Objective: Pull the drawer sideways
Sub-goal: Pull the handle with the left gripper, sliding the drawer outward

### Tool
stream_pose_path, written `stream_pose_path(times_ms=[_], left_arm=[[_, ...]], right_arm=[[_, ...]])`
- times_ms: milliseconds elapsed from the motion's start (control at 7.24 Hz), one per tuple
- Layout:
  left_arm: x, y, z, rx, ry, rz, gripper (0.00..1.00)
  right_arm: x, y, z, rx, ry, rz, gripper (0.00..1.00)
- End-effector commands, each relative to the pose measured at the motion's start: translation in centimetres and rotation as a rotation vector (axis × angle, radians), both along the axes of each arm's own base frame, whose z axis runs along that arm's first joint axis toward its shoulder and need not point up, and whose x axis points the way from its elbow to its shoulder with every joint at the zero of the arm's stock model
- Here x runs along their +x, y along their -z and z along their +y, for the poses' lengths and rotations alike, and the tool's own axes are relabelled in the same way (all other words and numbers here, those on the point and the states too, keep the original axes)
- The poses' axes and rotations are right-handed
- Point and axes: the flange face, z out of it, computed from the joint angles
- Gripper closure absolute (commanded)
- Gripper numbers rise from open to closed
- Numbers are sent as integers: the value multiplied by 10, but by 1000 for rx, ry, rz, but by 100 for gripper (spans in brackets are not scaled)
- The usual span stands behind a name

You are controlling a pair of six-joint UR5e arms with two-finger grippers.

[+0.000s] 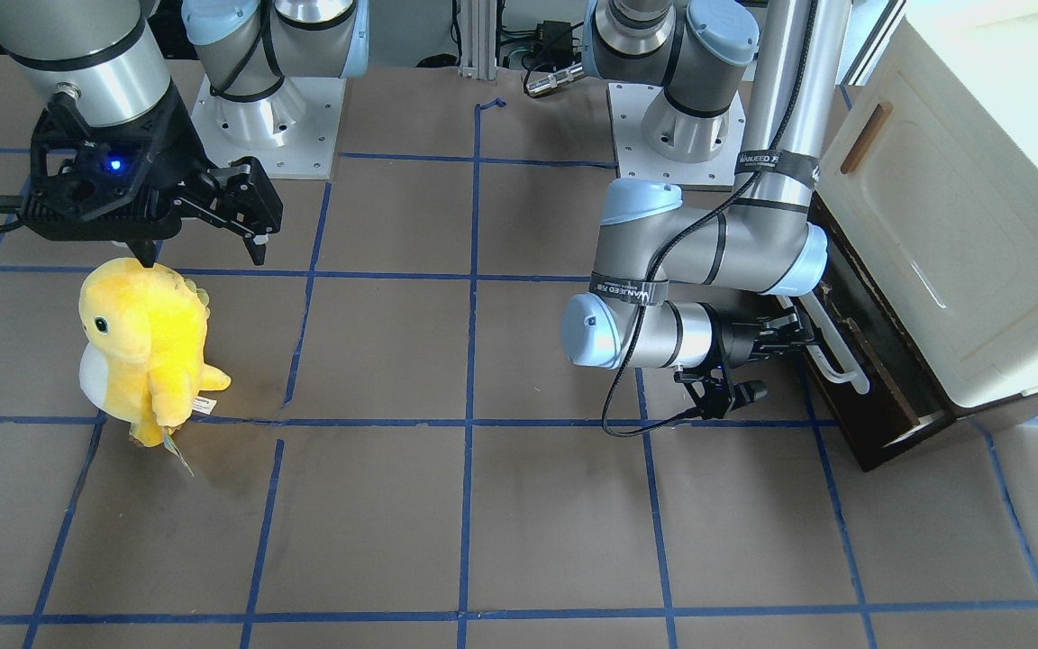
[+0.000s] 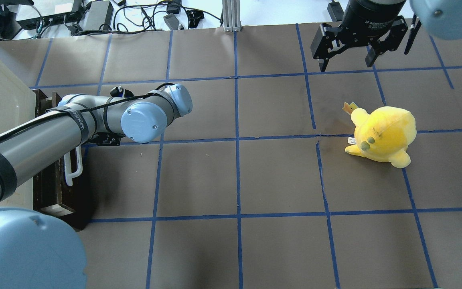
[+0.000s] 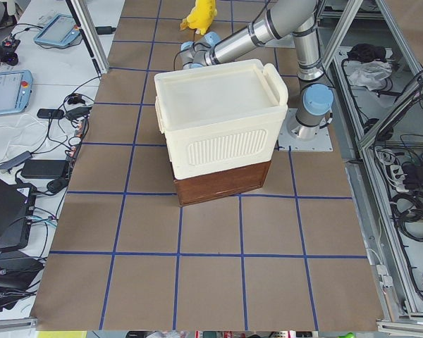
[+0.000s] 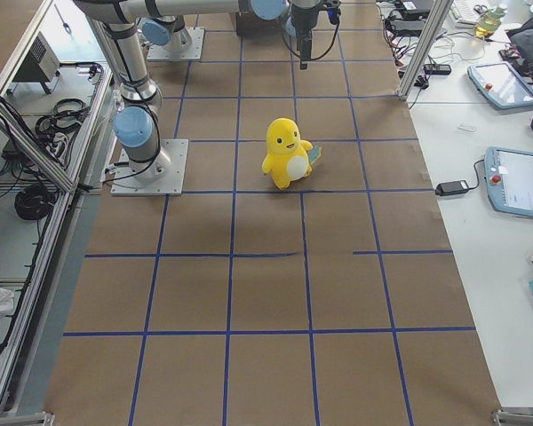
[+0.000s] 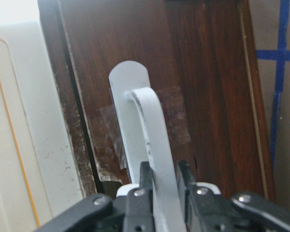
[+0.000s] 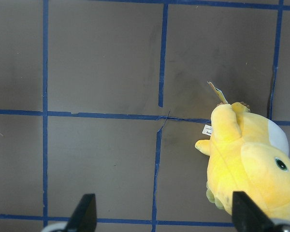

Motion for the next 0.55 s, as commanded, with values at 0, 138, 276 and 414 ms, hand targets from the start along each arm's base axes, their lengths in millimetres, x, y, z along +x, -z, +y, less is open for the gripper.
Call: stream_pose_path(times_ms=[0,138,276,414], left_arm=[[-1,1,0,2,3,0,77],[-3,1,0,2,6,0,77],[-4,0,1,2,7,0,76],[-4,0,1,3,8,-2,63]], right_arm=[[0,0,0,0,0,0,0],[0,0,0,0,0,0,0],[0,0,0,0,0,0,0],[0,0,0,0,0,0,0]])
